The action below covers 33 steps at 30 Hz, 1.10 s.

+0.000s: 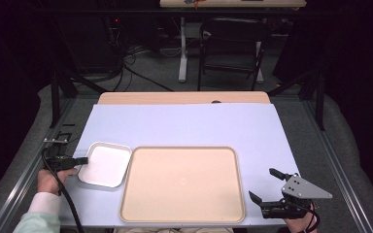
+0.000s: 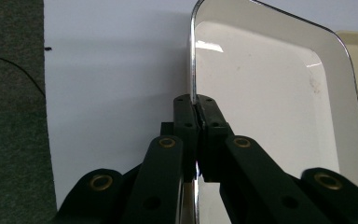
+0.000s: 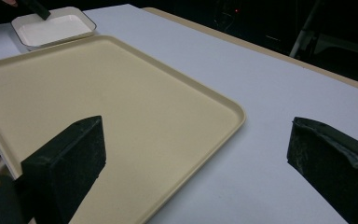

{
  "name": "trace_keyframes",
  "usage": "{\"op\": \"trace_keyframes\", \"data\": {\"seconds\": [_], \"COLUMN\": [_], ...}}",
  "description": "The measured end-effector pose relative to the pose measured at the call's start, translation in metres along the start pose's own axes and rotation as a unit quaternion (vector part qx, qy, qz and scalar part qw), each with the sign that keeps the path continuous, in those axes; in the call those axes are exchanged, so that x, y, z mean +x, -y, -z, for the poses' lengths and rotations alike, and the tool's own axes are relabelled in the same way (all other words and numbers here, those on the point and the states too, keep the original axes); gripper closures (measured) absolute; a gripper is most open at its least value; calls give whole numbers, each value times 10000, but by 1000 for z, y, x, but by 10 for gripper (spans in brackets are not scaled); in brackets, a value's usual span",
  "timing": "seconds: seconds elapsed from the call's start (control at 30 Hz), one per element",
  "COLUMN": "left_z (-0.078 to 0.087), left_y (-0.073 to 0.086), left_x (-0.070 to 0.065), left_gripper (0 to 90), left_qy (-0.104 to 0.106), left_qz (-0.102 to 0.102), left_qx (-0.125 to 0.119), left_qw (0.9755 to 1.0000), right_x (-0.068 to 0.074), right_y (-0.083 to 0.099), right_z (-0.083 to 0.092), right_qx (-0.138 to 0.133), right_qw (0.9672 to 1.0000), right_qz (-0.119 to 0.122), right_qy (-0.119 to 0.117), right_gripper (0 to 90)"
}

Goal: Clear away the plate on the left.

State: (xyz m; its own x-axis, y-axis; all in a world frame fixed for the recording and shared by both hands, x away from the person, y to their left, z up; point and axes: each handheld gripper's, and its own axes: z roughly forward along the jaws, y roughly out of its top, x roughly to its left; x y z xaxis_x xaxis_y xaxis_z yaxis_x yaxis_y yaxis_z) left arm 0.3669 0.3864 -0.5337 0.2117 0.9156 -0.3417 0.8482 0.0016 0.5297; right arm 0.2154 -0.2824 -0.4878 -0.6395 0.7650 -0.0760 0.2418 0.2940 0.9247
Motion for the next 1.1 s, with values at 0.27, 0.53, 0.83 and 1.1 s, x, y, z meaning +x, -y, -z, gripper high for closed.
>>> {"op": "trace_keyframes", "data": {"seconds": [0.27, 0.53, 0.83, 1.1], "left_z": [9, 25, 35, 37], "left_y": [1, 1, -3, -8], "left_x": [-5, -10, -24, -43], "left_gripper": [881, 881, 881, 881], "left_qy": [-17, -75, 64, 222], "left_qz": [-122, -130, -311, -466], "left_qx": [-163, -605, -967, -1155], "left_qw": [9998, 9981, 9948, 9920], "right_x": [0, -1, -1, 0], "right_y": [0, 0, 0, -1], "right_z": [0, -1, -2, -2], "right_qx": [27, 33, 101, 136], "right_qw": [10000, 10000, 9998, 9998], "right_qz": [-35, -52, -108, -106], "right_qy": [21, 59, 118, 137], "right_gripper": [40, 41, 41, 43]}}
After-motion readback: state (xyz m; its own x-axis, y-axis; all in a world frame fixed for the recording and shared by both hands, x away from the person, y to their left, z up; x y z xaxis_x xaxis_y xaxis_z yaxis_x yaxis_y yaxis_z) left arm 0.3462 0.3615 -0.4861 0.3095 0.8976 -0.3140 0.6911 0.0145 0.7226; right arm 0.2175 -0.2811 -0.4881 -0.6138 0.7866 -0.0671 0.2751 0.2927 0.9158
